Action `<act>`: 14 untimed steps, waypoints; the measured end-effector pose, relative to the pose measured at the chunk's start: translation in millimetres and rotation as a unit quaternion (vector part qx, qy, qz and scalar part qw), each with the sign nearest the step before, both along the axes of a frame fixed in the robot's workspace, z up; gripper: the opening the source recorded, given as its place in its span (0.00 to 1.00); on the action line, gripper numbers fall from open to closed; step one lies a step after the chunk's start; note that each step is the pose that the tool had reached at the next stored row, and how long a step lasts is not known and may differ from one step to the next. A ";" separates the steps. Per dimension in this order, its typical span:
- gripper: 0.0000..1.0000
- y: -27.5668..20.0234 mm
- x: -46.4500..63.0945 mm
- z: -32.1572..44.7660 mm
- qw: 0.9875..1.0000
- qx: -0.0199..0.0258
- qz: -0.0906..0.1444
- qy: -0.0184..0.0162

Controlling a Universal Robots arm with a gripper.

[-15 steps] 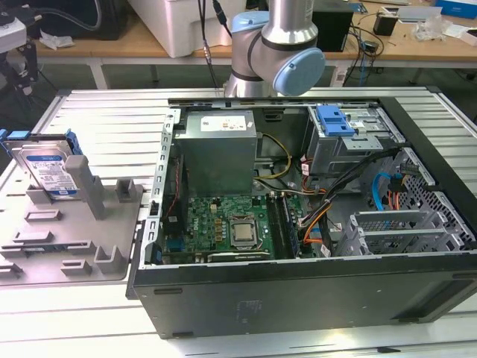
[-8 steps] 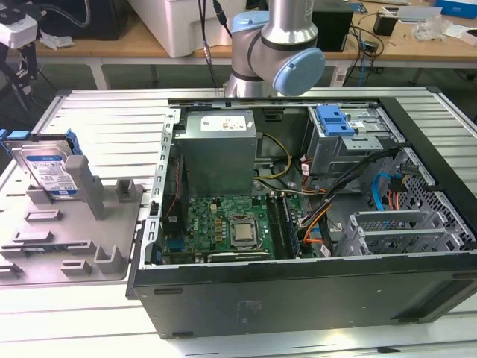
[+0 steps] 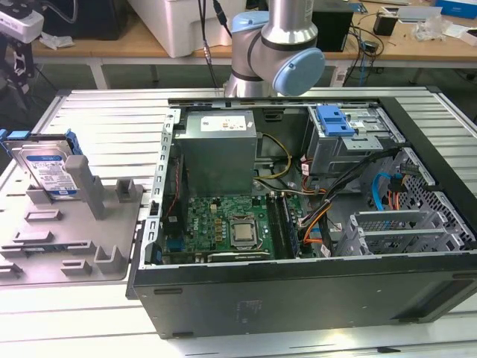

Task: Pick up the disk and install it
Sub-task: 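Pick up the disk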

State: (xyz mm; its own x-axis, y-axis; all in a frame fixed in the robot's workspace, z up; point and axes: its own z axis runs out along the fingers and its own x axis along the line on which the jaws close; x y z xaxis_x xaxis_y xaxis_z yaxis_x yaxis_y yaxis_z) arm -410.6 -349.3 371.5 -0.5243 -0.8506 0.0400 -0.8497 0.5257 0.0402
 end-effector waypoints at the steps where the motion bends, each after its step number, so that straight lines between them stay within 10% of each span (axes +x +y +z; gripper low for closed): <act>1: 0.56 0.0 0.0 0.0 1.000 0.000 0.015 0.000; 7: 0.56 0.0 0.0 0.0 0.997 0.000 0.077 0.000; 14: 0.56 0.0 0.0 -0.1 0.986 0.000 0.165 0.000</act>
